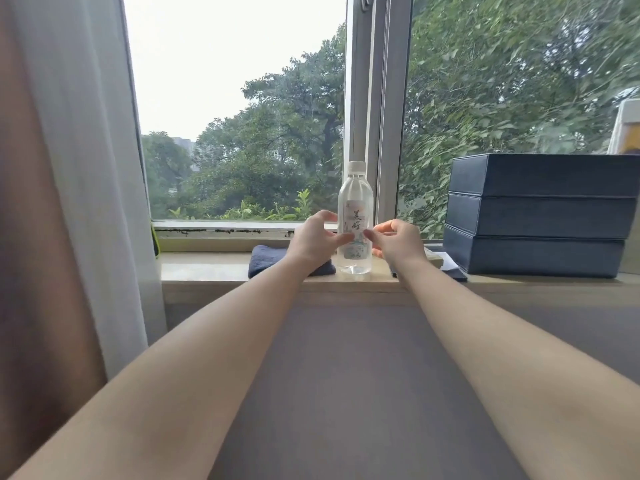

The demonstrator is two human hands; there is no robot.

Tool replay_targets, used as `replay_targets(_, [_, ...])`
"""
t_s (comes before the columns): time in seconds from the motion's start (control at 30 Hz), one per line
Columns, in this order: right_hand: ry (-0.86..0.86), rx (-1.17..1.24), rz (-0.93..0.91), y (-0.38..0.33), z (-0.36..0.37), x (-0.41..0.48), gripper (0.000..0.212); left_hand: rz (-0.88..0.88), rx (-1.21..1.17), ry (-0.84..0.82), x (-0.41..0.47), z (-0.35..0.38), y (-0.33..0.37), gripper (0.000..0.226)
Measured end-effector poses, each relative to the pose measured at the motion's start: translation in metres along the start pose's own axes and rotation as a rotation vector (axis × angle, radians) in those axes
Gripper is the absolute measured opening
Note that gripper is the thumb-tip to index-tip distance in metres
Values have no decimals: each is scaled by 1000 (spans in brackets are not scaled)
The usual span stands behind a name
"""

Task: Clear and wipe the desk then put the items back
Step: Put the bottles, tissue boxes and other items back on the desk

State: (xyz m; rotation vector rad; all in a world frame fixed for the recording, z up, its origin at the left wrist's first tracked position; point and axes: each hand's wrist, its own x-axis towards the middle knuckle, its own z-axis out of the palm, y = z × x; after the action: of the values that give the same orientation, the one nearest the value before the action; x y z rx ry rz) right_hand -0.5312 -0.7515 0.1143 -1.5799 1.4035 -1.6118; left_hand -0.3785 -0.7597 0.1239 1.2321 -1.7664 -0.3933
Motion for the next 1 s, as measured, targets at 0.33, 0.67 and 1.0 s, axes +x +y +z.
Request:
replay_targets(0.33, [-95, 236, -41, -32, 38, -45, 20, 46, -28, 48, -47, -69, -9, 49])
replay_targets(0.67, [-239, 356, -76, -70, 103, -95, 18, 17, 42, 142, -103, -159, -30, 49])
replay_targets(1.0, [-410, 474, -85, -104, 184, -152, 17, -81, 129, 258, -170, -248, -60, 45])
